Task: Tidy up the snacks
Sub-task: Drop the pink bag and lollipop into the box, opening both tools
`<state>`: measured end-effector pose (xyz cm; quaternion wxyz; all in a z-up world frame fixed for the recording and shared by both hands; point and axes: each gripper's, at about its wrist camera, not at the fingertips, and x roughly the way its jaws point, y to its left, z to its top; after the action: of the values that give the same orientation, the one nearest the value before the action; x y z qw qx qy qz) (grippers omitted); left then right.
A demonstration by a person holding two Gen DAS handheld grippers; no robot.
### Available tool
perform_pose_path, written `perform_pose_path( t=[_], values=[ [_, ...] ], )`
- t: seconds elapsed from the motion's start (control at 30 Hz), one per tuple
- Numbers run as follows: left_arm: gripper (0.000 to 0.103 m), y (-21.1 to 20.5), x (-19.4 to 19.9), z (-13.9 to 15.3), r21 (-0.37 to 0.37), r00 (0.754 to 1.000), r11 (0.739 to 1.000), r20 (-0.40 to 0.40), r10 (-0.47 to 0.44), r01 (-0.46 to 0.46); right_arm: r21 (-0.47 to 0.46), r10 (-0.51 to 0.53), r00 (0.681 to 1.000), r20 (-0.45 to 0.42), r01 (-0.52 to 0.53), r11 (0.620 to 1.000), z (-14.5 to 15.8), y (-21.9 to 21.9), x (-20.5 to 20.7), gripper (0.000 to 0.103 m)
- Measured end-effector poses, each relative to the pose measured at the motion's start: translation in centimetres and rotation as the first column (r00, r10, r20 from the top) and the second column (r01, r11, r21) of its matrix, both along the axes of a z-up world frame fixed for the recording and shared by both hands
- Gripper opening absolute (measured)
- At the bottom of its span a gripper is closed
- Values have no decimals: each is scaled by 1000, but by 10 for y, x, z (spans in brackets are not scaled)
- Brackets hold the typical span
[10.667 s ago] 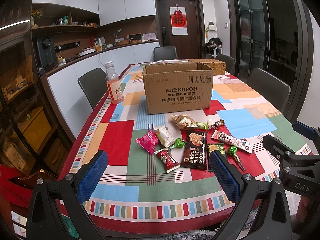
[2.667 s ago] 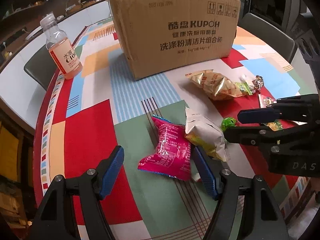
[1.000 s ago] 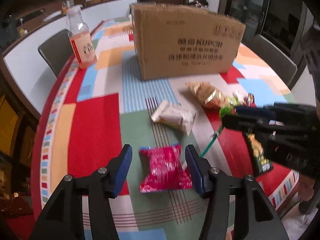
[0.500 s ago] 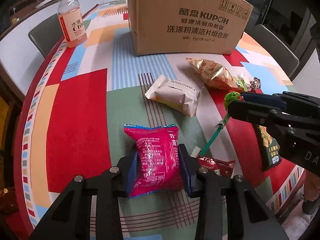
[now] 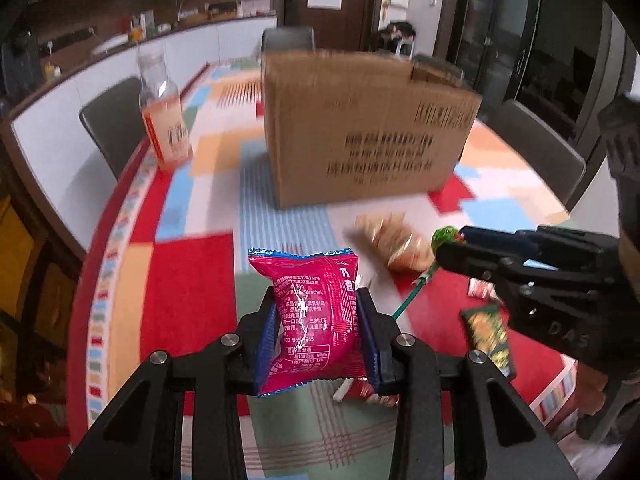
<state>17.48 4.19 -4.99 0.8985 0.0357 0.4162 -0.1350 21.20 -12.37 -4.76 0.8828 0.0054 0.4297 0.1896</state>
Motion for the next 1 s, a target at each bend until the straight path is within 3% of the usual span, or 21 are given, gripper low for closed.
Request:
perform_pose_path(
  t=[0.43, 0.7, 1.0],
  values=[
    [36, -38, 46, 79, -7, 977, 999, 209, -45, 48, 42, -103, 971, 215, 96, 995, 73, -44, 29, 25],
    [36, -52, 91, 102, -18, 968, 998, 244, -52, 58, 55, -151, 945, 292, 141, 988, 106, -62, 67, 25],
    [36, -67, 141, 103, -4, 971, 997, 225, -77, 81, 47, -176, 941, 288, 170, 984, 114, -73, 114, 25]
  ],
)
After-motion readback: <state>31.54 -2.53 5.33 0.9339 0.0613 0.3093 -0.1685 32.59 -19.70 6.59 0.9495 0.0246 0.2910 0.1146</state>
